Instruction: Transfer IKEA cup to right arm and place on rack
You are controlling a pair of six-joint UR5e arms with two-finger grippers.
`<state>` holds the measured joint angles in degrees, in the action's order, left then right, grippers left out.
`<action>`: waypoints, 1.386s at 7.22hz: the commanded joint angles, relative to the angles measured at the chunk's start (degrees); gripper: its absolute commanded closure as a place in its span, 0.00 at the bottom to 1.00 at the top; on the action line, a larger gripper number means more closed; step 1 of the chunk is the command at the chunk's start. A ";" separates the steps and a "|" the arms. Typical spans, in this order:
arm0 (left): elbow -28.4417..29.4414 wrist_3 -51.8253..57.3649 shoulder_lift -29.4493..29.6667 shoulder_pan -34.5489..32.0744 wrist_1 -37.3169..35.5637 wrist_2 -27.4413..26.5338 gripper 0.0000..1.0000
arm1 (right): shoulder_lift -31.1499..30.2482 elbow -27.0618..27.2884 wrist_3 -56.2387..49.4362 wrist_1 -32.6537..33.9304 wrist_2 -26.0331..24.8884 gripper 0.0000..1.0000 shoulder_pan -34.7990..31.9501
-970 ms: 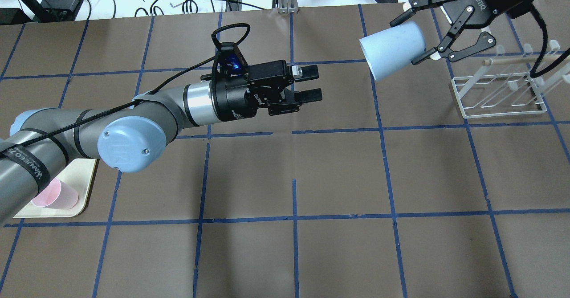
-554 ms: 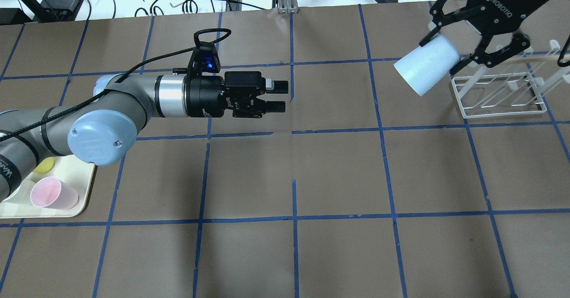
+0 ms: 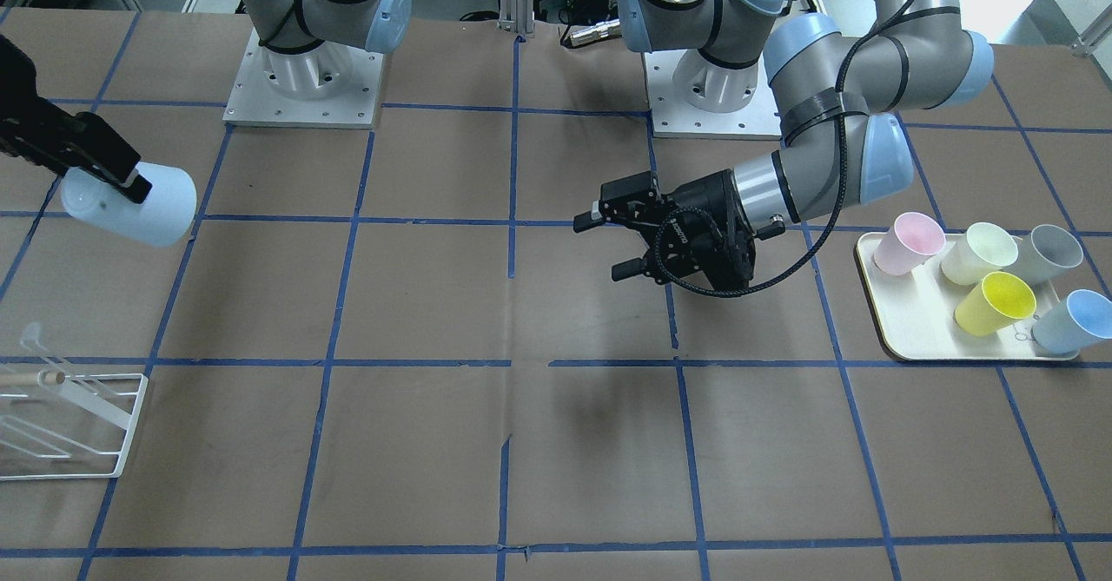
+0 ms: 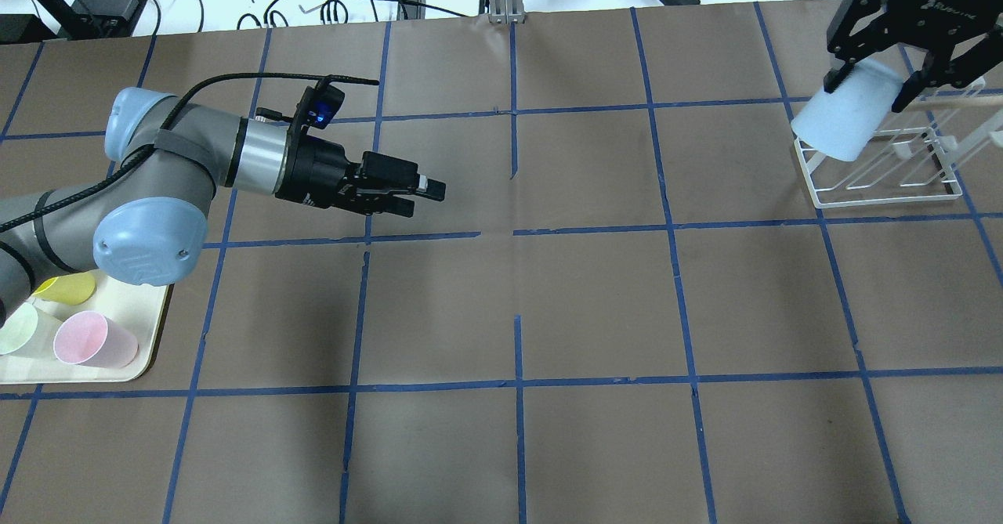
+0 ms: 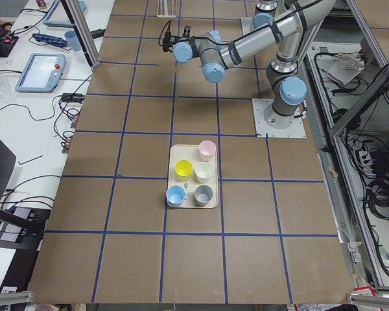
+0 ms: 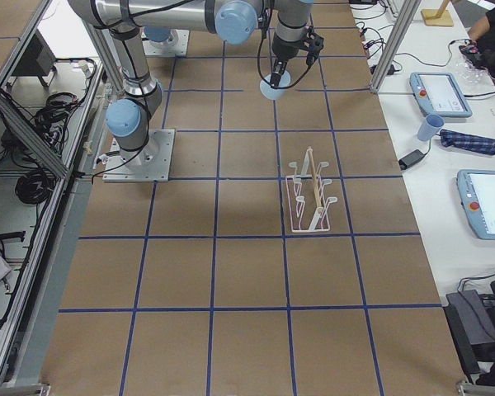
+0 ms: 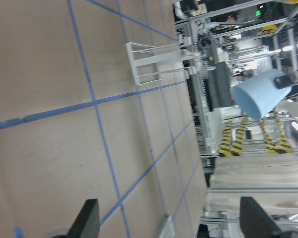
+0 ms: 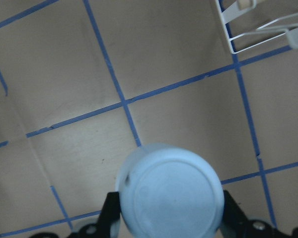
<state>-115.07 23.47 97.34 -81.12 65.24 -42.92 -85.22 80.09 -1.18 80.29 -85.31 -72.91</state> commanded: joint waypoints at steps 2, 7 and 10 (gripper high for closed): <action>5.43 -7.65 1.00 -1.31 -7.77 -29.77 0.00 | 0.14 5.58 -18.97 12.74 -3.72 0.92 7.75; 28.74 -10.55 -1.71 -8.00 21.12 -48.47 0.00 | 0.40 20.97 -28.00 38.34 -3.37 0.91 10.86; 29.73 -18.51 -4.27 -11.16 20.20 -48.49 0.00 | 3.47 21.60 -28.79 43.27 -3.45 0.91 10.86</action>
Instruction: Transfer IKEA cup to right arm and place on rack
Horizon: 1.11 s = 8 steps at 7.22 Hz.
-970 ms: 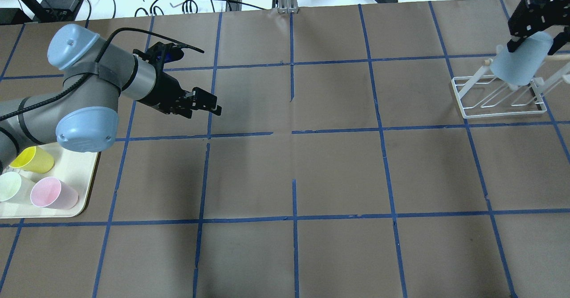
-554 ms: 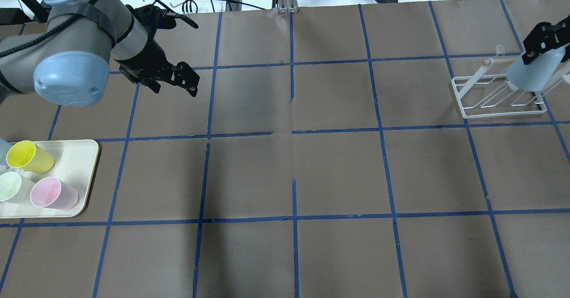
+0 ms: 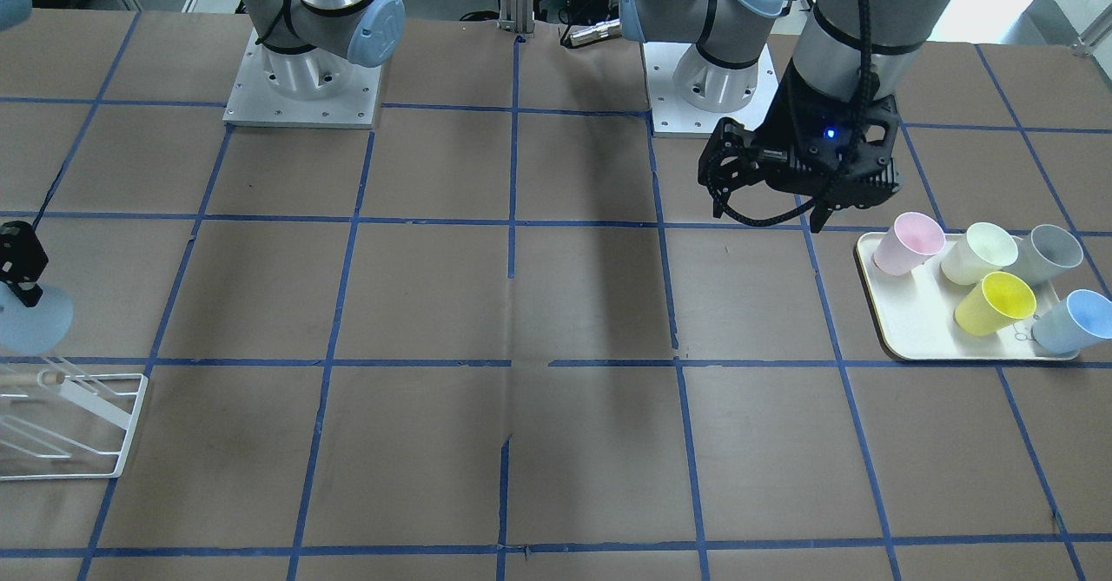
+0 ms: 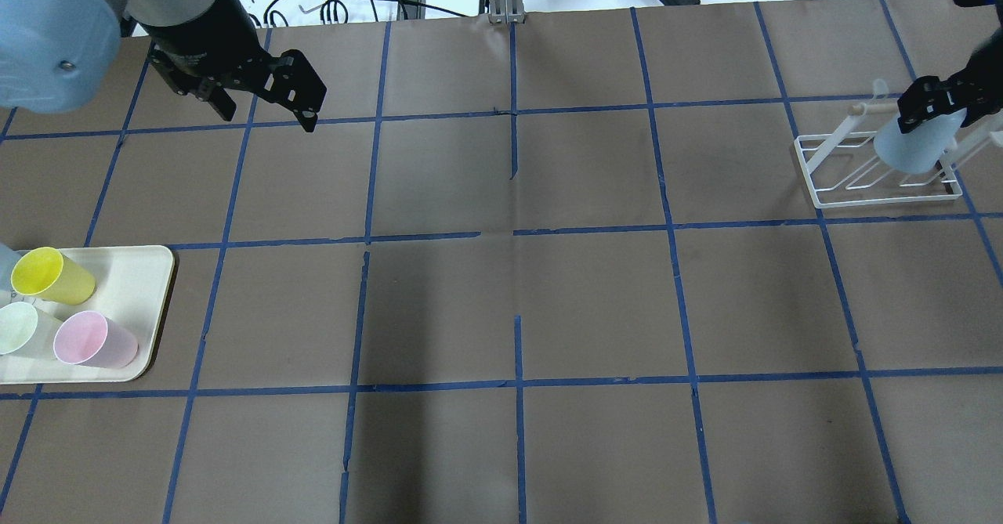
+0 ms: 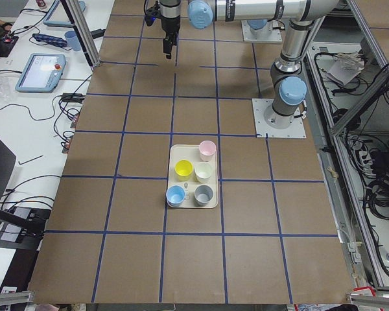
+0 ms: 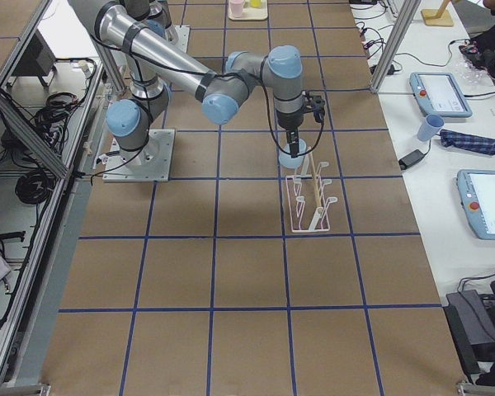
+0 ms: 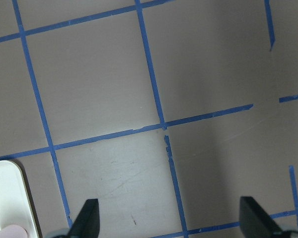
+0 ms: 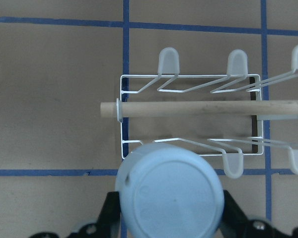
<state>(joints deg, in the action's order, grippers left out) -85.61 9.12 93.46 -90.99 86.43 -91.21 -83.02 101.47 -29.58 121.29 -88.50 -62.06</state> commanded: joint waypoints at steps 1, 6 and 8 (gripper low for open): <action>0.35 -4.63 -0.82 -1.30 -1.00 -0.10 0.00 | 1.36 0.22 -0.48 2.28 -0.27 0.91 0.00; 1.85 -3.23 -2.57 0.10 4.24 0.08 0.00 | 3.99 0.84 -0.56 2.89 0.43 0.28 0.00; 2.63 -3.06 -3.02 0.98 5.77 0.16 0.00 | 4.44 0.84 -0.65 2.89 0.43 0.16 0.00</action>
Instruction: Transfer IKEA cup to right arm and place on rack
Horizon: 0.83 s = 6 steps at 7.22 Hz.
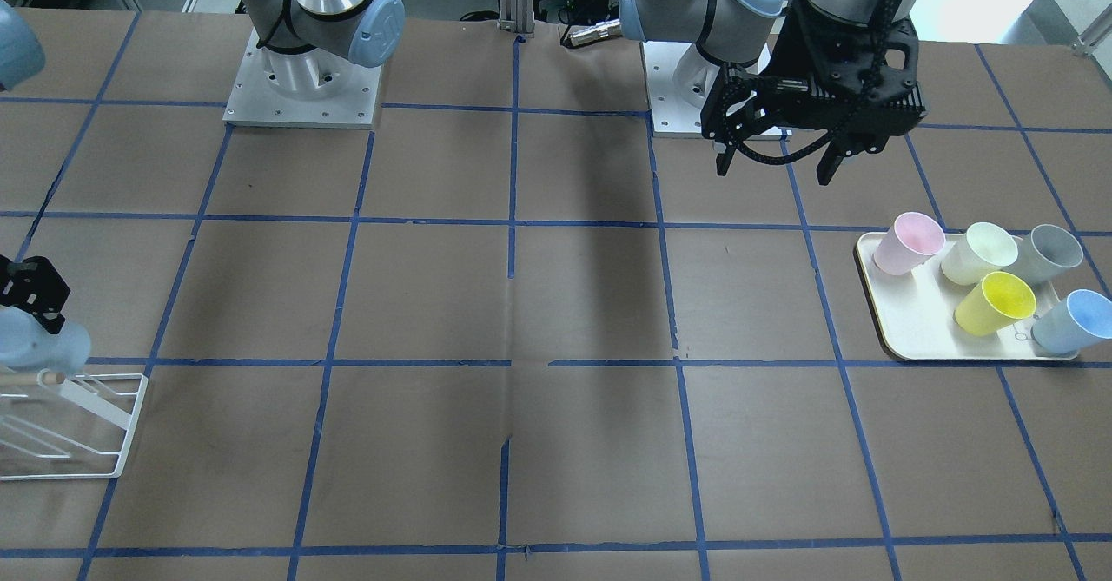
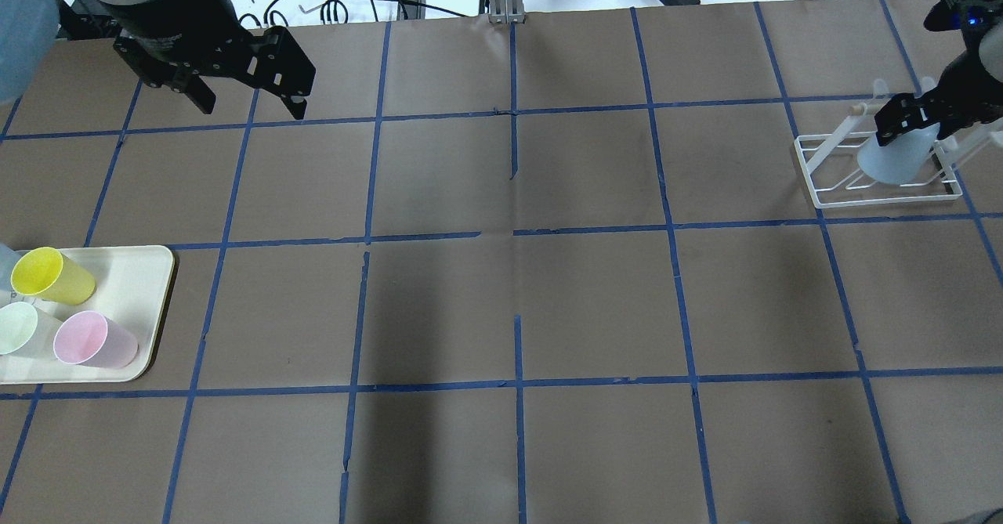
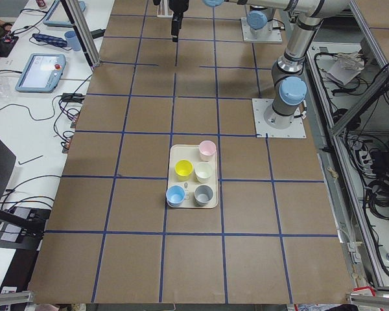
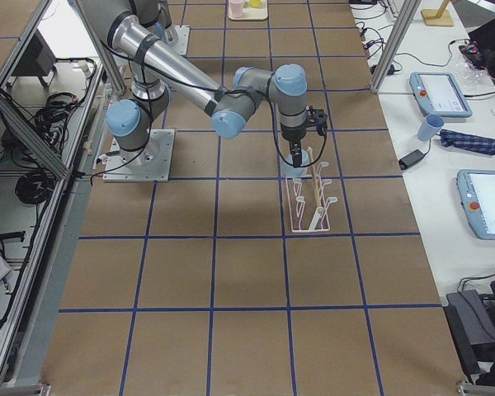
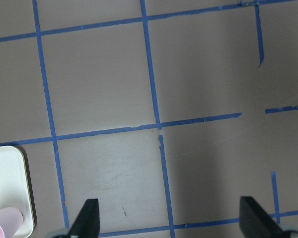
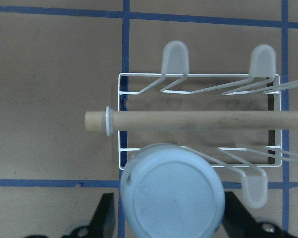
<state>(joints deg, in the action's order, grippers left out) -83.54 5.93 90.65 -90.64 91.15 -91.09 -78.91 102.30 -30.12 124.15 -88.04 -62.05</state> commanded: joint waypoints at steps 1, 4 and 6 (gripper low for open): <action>2.05 0.14 0.66 1.34 2.70 0.12 0.00 | 0.34 0.00 -0.11 0.04 -0.02 0.13 0.00; 3.74 1.71 1.81 3.09 4.30 3.10 0.00 | -1.32 -1.14 0.15 -1.88 -0.72 0.07 0.09; 4.08 1.72 2.07 3.19 4.48 2.58 0.00 | -4.56 -3.14 0.76 -8.79 -0.82 0.00 -0.09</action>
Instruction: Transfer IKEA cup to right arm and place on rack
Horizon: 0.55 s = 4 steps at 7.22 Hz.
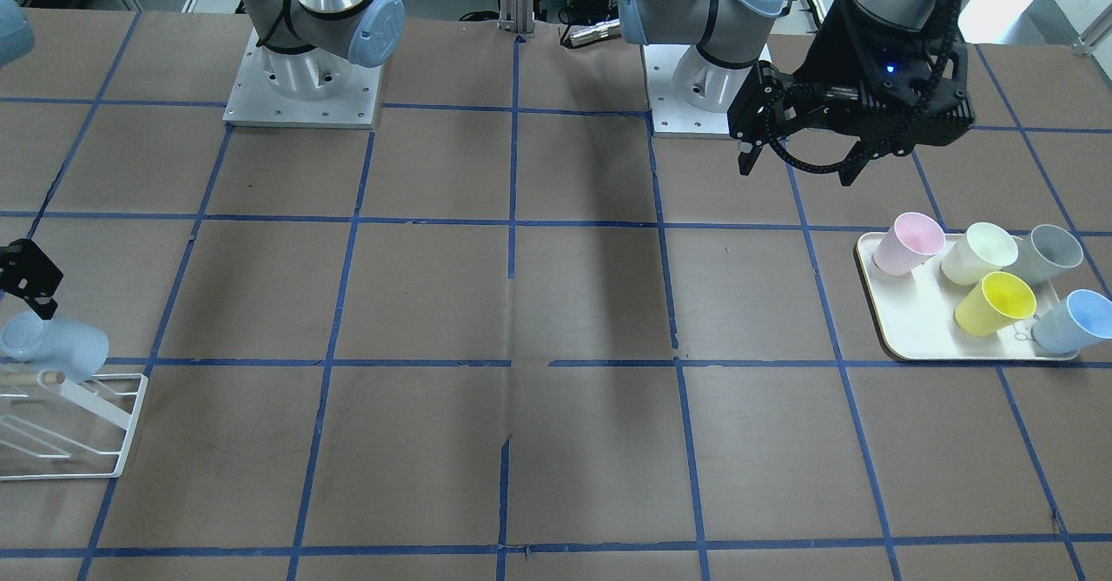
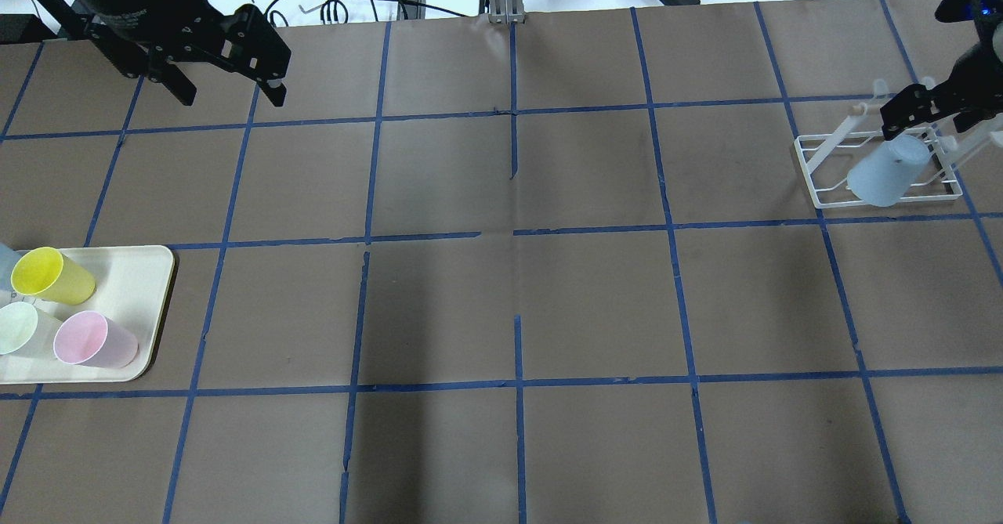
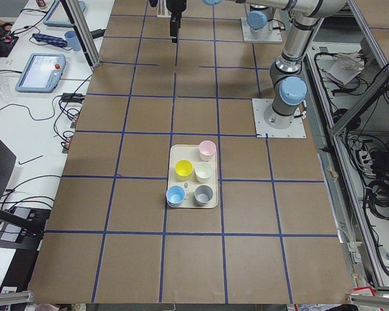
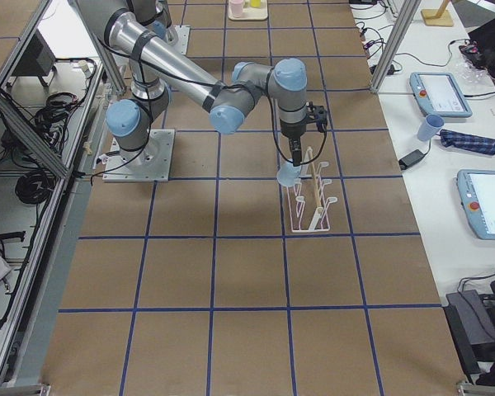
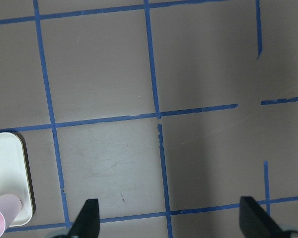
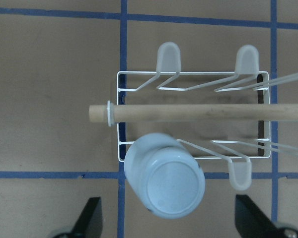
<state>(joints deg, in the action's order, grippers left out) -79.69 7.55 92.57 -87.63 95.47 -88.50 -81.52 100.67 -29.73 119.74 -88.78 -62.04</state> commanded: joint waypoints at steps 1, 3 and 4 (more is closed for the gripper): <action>0.76 0.01 0.51 0.18 0.68 0.08 0.00 | -3.46 -4.57 0.46 -10.86 -0.08 0.00 -0.10; 1.03 0.01 0.86 0.18 0.95 0.43 0.00 | -4.96 -10.90 0.64 -22.82 -0.08 0.00 -0.10; 1.03 0.01 0.77 0.18 0.95 0.26 0.00 | -6.10 -13.37 0.64 -28.27 0.01 0.00 -0.10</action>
<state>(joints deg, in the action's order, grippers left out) -78.72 7.56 93.33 -87.46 96.36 -88.21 -86.36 90.76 -29.14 98.59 -88.84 -62.16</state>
